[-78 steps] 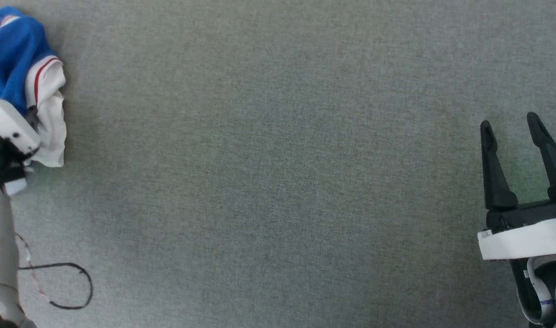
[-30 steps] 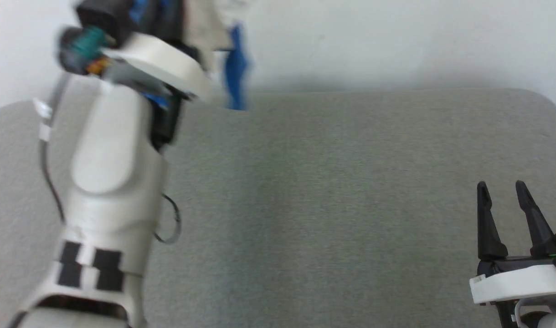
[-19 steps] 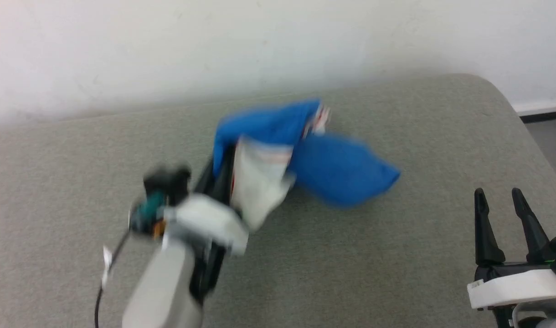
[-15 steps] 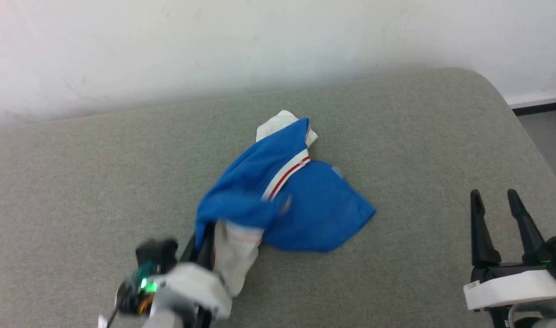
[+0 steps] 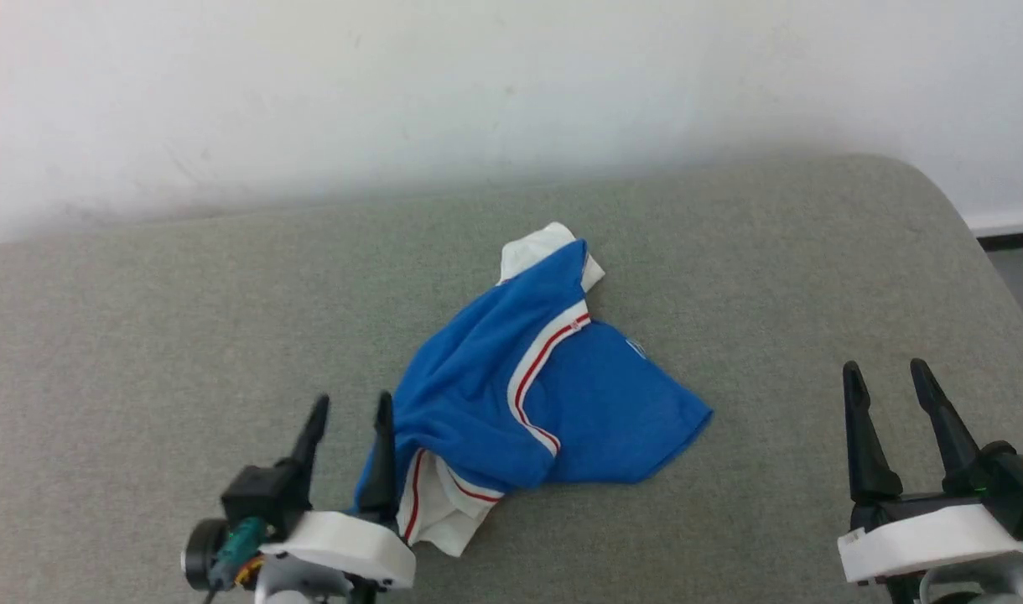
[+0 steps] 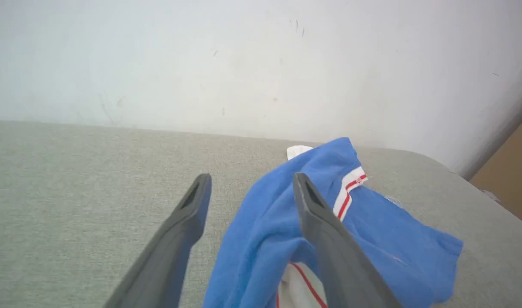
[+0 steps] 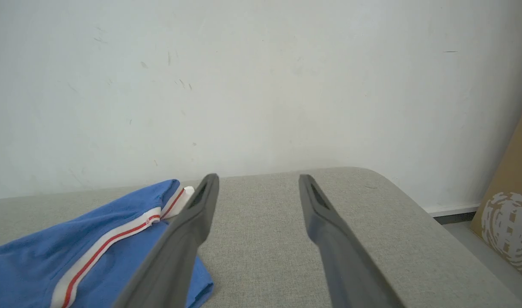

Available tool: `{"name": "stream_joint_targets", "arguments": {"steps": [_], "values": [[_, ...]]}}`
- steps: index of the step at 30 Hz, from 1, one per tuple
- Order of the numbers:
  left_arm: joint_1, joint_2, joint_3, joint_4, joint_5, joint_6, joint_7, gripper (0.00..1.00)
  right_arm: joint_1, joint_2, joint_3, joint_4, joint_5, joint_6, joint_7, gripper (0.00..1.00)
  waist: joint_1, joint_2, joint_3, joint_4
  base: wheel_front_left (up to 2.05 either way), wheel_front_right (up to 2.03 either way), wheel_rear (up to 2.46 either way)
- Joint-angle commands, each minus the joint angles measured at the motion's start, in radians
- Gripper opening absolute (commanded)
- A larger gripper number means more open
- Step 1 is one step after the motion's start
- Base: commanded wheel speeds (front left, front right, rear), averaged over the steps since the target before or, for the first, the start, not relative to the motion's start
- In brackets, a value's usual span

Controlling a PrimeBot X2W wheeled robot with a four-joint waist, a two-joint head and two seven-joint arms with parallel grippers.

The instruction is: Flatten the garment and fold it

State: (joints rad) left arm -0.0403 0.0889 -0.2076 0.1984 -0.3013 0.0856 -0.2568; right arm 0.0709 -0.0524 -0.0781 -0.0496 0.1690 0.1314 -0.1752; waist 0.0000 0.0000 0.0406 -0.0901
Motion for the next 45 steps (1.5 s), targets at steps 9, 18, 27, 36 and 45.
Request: {"name": "stream_joint_targets", "arguments": {"steps": [9, 18, 27, 36, 45], "values": [[0.099, 0.015, 0.128, -0.168, 0.063, 0.036, -0.005, 1.0, 0.05, 0.002, -0.001, -0.04, -0.015, -0.001, 0.026, 1.0, 0.0, 0.0, -0.046, 0.039, 0.0, 0.0, 0.0], [0.16, 0.064, 0.182, -0.184, 0.055, 0.019, -0.005, 1.0, 0.074, 0.002, 0.004, -0.071, -0.02, -0.001, 0.048, 1.0, 0.0, 0.0, -0.049, 0.049, 0.0, 0.0, 0.0], [0.106, 0.054, 0.129, -0.176, 0.042, -0.03, 0.008, 1.0, 0.076, 0.002, 0.044, -0.082, -0.022, -0.001, 0.058, 1.0, 0.0, 0.0, -0.022, 0.069, 0.0, 0.0, 0.0], [-0.059, -0.004, -0.131, -0.094, 0.084, -0.147, 0.146, 1.0, 0.056, 0.002, 0.074, -0.082, -0.029, -0.001, 0.073, 1.0, 0.0, 0.0, 0.009, 0.082, 0.0, 0.0, 0.0], [-0.149, -0.019, -0.323, 0.058, 0.082, -0.195, 0.377, 1.0, 0.045, 0.002, 0.08, -0.068, -0.023, -0.001, 0.071, 1.0, 0.0, 0.0, 0.019, 0.052, 0.0, 0.0, 0.0]]}}
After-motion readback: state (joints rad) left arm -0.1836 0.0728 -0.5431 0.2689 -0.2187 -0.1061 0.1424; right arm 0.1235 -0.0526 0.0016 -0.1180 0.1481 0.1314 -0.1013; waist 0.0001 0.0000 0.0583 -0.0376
